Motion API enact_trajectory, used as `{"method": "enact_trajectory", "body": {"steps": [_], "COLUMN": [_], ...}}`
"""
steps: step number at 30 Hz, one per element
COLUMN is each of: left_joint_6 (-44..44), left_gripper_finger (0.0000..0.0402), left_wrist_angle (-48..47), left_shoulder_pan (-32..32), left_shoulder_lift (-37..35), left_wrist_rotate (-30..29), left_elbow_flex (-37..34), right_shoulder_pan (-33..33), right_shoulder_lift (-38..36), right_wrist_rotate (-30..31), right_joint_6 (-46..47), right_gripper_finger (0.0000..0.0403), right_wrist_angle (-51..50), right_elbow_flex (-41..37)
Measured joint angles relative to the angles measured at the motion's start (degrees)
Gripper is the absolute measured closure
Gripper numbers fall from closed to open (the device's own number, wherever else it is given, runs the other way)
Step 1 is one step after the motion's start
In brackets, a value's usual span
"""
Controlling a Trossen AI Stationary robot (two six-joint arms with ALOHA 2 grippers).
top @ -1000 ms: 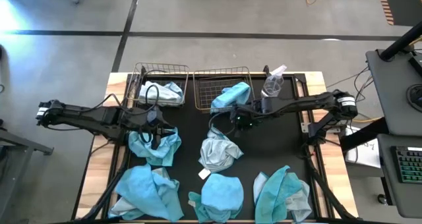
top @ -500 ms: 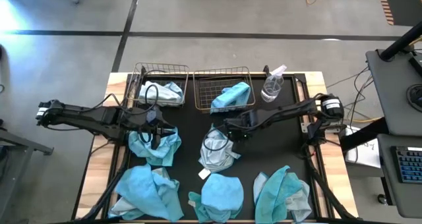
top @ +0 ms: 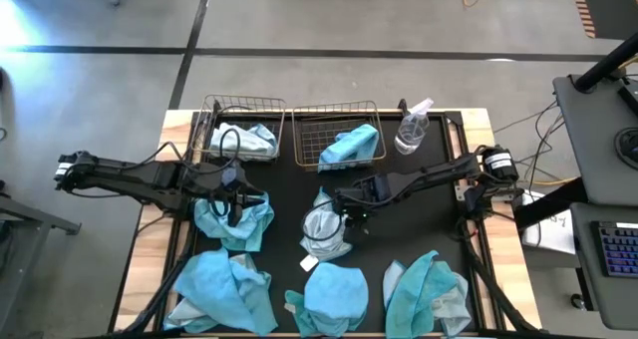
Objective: Sort microfiber towel by color & place in baskets
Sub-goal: Put the light-blue microfiber towel into the left wire basket
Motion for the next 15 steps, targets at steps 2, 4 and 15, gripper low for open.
{"method": "enact_trajectory", "body": {"steps": [2, 4, 15], "left_joint_6": [-0.02, -0.16, 0.14], "left_gripper_finger": [0.0294, 0.0294, 0.0294], "left_wrist_angle": [0.2, 0.2, 0.47], "left_shoulder_pan": [0.0, -0.02, -0.24], "left_shoulder_lift": [0.0, 0.01, 0.22], "left_wrist_rotate": [0.02, 0.16, 2.49], "left_elbow_flex": [0.0, 0.0, -0.04], "right_shoulder_pan": [0.06, 0.08, 0.08], "right_shoulder_lift": [0.13, 0.21, 0.28], "right_wrist_rotate": [-0.43, -0.45, 1.75], "right_joint_6": [0.87, 1.98, 2.26], "right_gripper_finger": [0.0279, 0.0273, 0.0205], "right_wrist_angle": [1.52, 2.45, 1.95], "right_elbow_flex": [0.0, 0.02, -0.11]}}
